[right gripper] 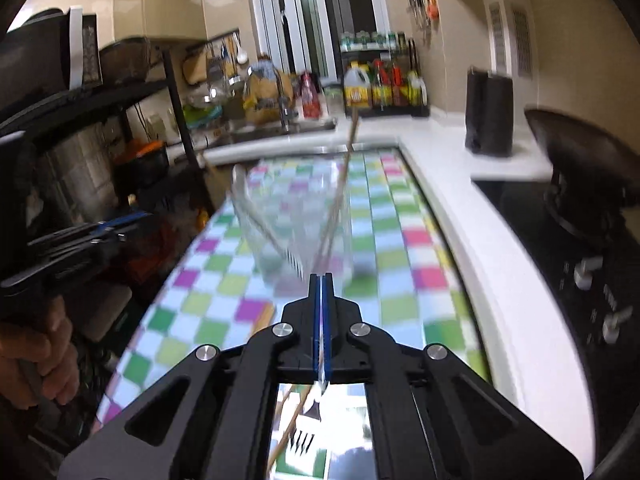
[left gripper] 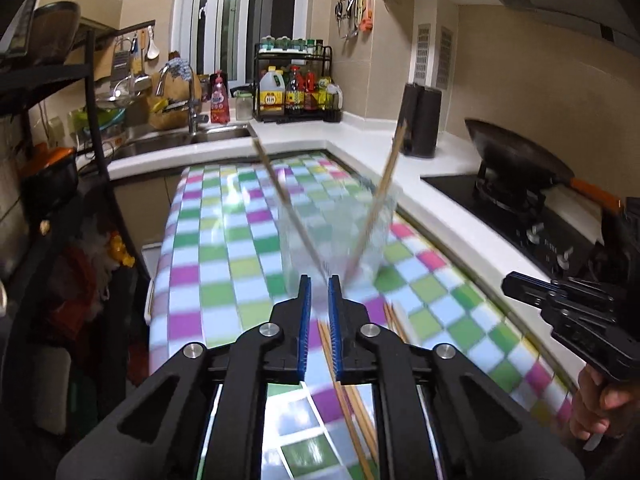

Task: Organize utensils
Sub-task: 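Move both open tools back down to the loose chopsticks on the cloth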

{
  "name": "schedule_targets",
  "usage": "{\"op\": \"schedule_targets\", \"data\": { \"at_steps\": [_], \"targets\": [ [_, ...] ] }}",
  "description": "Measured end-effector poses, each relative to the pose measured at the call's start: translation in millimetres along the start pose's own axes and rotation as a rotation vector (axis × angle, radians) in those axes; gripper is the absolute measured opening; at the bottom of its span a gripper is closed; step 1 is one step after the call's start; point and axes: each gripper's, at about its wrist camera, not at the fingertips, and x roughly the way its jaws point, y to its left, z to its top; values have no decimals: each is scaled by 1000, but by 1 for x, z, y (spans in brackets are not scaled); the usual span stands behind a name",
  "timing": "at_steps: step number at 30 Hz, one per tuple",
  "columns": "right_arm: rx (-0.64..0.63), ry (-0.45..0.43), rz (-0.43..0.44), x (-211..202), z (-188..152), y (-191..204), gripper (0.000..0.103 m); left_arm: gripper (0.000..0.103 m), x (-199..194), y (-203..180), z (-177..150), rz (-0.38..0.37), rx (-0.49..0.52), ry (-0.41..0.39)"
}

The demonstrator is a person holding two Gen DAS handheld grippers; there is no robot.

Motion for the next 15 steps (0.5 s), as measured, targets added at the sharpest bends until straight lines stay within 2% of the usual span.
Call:
{"op": "schedule_targets", "data": {
  "at_steps": [4,8,13,15],
  "targets": [
    [63,125,45,24,-44,-8,4,8,0,-7,-60,12,-43,33],
    [122,177,98,33,-70,-11,5,8,-2,-12,-106,35,-88,59],
    [118,215,131,31,-97,17,5,8,-7,-14,-144,70,-151,61],
    [101,221,120,28,-103,27,5,8,-8,-15,-154,73,-179,60]
  ]
}}
